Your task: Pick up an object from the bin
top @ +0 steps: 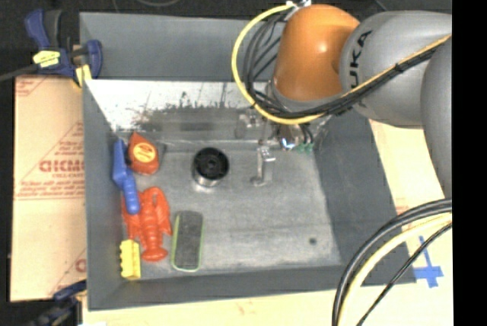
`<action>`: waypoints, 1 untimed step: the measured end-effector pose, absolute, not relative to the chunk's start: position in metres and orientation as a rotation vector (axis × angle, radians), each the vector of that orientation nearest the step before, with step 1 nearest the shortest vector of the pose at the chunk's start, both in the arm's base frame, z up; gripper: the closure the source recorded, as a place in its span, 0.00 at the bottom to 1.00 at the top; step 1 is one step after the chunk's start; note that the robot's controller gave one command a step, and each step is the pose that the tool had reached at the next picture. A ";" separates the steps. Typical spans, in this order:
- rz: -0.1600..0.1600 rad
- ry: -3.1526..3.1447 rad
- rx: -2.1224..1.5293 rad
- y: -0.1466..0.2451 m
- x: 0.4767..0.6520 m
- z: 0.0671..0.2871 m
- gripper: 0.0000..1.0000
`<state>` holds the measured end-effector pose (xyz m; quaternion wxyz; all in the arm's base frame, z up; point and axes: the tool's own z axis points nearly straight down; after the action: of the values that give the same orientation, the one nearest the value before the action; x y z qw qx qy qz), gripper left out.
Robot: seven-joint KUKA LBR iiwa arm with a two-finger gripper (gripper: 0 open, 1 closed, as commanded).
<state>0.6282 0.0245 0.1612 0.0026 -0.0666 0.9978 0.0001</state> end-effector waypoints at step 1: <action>0.000 3.127 -0.206 0.063 0.621 0.104 0.00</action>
Offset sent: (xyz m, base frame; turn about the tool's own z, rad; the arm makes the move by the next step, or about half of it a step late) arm -0.0164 0.0478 -0.0912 0.1140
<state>0.6208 0.0631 0.1038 0.0041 -0.0658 0.9978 0.0001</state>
